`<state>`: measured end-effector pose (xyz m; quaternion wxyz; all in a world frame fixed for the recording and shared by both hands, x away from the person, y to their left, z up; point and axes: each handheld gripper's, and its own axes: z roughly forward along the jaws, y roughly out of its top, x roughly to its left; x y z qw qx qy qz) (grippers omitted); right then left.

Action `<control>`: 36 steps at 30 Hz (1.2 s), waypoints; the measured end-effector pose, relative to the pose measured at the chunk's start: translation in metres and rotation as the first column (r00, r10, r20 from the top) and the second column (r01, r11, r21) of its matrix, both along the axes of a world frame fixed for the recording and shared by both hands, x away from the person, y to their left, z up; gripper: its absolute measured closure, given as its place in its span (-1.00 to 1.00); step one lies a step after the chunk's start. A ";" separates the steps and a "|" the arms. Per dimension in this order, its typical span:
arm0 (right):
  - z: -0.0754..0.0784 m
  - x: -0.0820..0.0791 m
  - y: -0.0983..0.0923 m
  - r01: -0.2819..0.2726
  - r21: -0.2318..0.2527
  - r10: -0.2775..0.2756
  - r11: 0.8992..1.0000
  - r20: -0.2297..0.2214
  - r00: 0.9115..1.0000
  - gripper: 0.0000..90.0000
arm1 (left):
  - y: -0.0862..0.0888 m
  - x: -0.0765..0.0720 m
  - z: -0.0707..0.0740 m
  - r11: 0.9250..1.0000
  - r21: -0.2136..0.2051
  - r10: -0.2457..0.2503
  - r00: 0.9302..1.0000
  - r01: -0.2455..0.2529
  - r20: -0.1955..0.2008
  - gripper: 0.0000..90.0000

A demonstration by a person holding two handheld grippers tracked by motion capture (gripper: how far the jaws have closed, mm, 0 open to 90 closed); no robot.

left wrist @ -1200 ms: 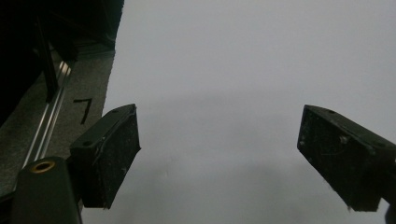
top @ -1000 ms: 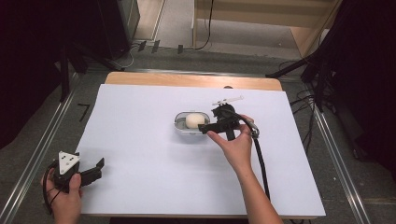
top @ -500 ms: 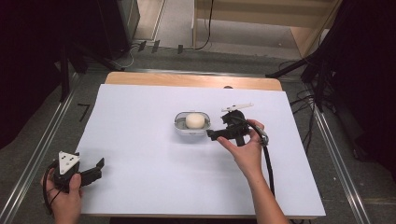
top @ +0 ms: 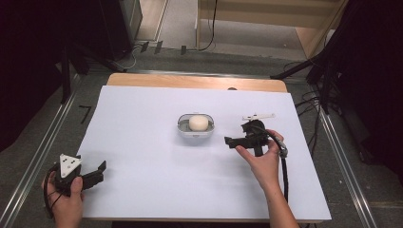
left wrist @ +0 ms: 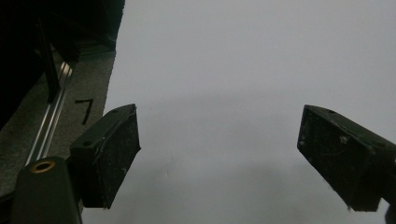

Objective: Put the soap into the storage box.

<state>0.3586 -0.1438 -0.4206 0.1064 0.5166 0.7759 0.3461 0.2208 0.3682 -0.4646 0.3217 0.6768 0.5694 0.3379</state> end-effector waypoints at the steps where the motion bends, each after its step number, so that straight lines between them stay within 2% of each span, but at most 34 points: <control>1: -0.001 -0.002 -0.003 0.002 -0.003 -0.002 1.000 0.003 1.000 -0.79 | 0.000 0.000 0.000 1.000 0.000 0.000 1.000 0.000 0.000 -0.69; 4: -0.005 -0.006 -0.010 0.008 0.007 -0.008 1.000 0.004 1.000 -0.79 | 0.000 0.000 0.000 1.000 0.001 0.001 1.000 -0.001 0.000 -0.69; 6: -0.008 -0.010 -0.016 0.017 -0.009 -0.017 1.000 0.013 1.000 -0.79 | 0.000 0.000 0.000 1.000 0.002 0.002 1.000 -0.002 0.000 -0.69; 12: -0.013 -0.016 -0.027 0.010 0.008 -0.010 1.000 0.017 1.000 -0.79 | 0.000 0.000 0.000 1.000 0.006 0.001 1.000 -0.001 -0.002 -0.69; 16: -0.016 -0.023 -0.037 0.016 0.003 -0.017 1.000 0.040 0.999 -0.79 | 0.000 0.000 0.000 1.000 0.006 0.001 1.000 -0.001 0.000 -0.69; 23: -0.021 -0.031 -0.051 0.034 0.013 -0.035 0.999 0.051 0.998 -0.79 | -0.001 0.000 0.000 1.000 0.008 0.000 1.000 0.000 0.001 -0.69; 36: -0.032 -0.047 -0.085 0.083 0.032 -0.085 0.996 0.046 0.995 -0.79 | -0.001 0.000 0.000 1.000 0.015 0.000 1.000 0.000 -0.001 -0.69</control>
